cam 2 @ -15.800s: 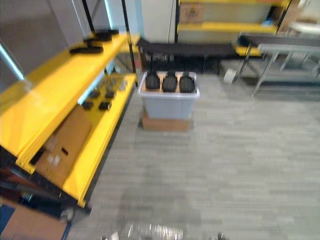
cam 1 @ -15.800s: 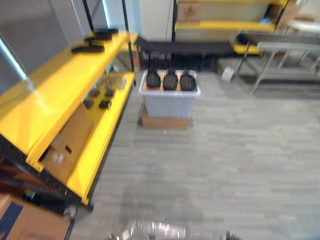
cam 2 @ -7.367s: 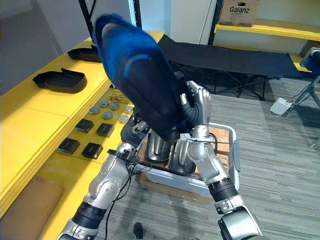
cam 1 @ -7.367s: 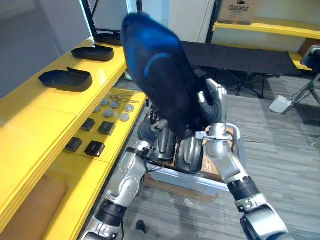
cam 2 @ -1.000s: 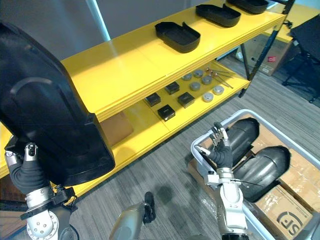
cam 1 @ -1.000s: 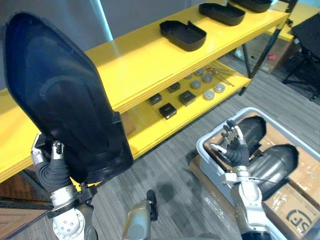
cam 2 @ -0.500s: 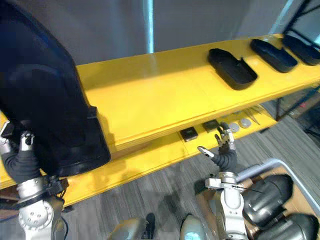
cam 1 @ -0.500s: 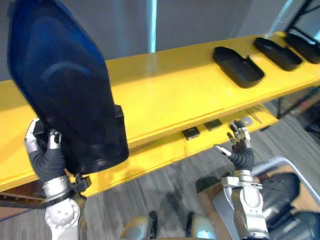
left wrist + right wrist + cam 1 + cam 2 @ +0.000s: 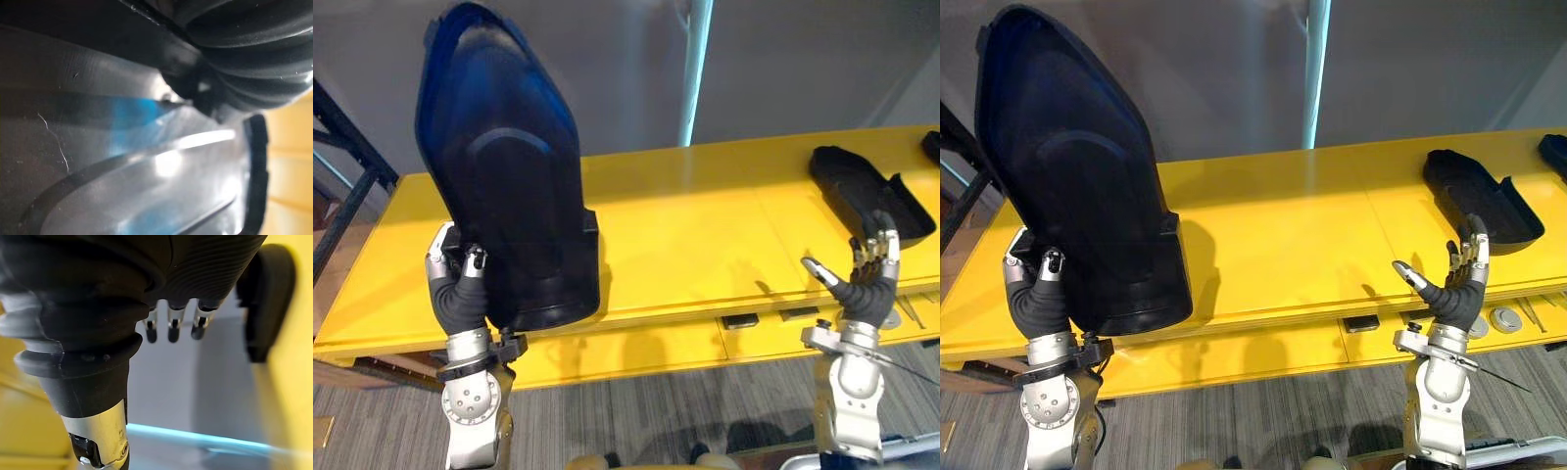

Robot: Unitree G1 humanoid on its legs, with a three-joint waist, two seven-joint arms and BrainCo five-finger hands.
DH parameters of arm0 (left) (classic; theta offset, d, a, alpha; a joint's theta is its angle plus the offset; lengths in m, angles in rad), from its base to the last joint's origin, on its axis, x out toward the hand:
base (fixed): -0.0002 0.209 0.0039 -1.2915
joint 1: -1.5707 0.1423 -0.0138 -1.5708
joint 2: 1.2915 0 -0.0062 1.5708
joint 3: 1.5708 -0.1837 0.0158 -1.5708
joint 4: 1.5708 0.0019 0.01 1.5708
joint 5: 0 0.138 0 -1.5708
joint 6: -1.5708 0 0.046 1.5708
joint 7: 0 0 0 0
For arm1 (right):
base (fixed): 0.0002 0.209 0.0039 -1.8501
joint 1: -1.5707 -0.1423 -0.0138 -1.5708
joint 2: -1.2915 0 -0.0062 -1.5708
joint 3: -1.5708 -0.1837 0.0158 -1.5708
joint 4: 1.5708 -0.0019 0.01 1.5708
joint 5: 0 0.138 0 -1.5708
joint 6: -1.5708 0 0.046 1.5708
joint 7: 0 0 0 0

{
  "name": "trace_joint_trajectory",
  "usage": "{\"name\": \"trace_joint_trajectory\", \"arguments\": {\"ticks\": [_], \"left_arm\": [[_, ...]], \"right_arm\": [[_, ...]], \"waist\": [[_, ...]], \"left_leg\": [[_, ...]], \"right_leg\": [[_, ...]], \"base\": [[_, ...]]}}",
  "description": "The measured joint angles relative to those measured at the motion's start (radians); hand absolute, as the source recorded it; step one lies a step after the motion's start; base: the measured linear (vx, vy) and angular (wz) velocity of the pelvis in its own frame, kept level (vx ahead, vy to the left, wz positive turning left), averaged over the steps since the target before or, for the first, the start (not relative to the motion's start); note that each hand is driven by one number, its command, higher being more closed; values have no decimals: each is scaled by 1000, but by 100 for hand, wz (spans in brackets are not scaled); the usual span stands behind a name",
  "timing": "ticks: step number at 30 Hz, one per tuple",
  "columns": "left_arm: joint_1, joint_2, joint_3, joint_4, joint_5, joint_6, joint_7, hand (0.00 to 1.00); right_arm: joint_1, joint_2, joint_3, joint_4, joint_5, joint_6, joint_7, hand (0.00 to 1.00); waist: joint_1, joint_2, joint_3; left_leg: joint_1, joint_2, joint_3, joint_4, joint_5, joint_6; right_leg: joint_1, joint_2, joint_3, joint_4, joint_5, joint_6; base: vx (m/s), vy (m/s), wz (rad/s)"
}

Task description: Walk over and take plastic housings, then place them on the shelf

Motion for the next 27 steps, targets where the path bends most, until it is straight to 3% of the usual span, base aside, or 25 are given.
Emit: {"name": "trace_joint_trajectory", "arguments": {"ticks": [2, 5, 11, 13, 16, 19, 22, 27], "left_arm": [[-9, 1, -18, -5, -33, 14, -21, 100], [-41, 2, -65, -10, -73, 88, -30, 100], [-213, 11, -180, 112, -170, 324, 10, 100], [-298, 11, -217, 237, -207, 418, 55, 100], [-412, 12, -212, 440, -218, 495, 138, 100], [-513, 19, -196, 597, -218, 538, 199, 100], [-612, 58, -197, 719, -214, 583, 251, 100], [-743, 91, -170, 882, -207, 657, 365, 100]], "right_arm": [[8, 9, 1, -16, 0, 0, 16, 0], [14, 16, 14, -16, 0, 5, 31, 0], [24, 14, 67, -19, 2, 6, 59, 0], [24, 5, 106, -19, 3, 8, 77, 0], [21, -15, 158, -19, 8, 9, 96, 0], [22, -32, 179, -19, 11, 9, 115, 0], [17, -54, 203, -19, 49, 14, 146, 0], [10, -73, 225, -17, 79, 47, 188, 0]], "waist": [[-2, -7, -2], [-24, -8, -1], [-56, -3, 5], [-81, 1, 15], [-100, 6, 20], [-112, 7, 21], [-146, 8, 22], [-166, 19, 43]], "left_leg": [[2, 1, 18, 0, 0, 0], [18, 2, 39, -2, 0, 1], [37, 7, 91, -3, -8, 12], [38, 4, 101, -1, -8, 13], [41, 8, 134, -1, -8, 13], [42, 11, 153, -1, -8, 13], [37, 12, 165, -4, -8, 13], [33, 10, 180, -6, -7, 14]], "right_leg": [[-10, 4, 25, -2, 0, 0], [-10, 8, 50, 0, 0, 0], [-31, 27, 125, 0, 19, 0], [-37, 28, 137, 2, 25, 2], [-52, 37, 169, 4, 36, 2], [-62, 44, 193, 1, 45, -2], [-74, 44, 211, -4, 50, -2], [-84, 46, 247, -34, 76, 0]], "base": [[-4, 5, -29], [-14, 2, -26], [-64, 14, -37], [-83, 10, -18], [-72, 1, -30], [-38, -12, -23], [-19, -3, -14], [-6, 1, -22]]}}
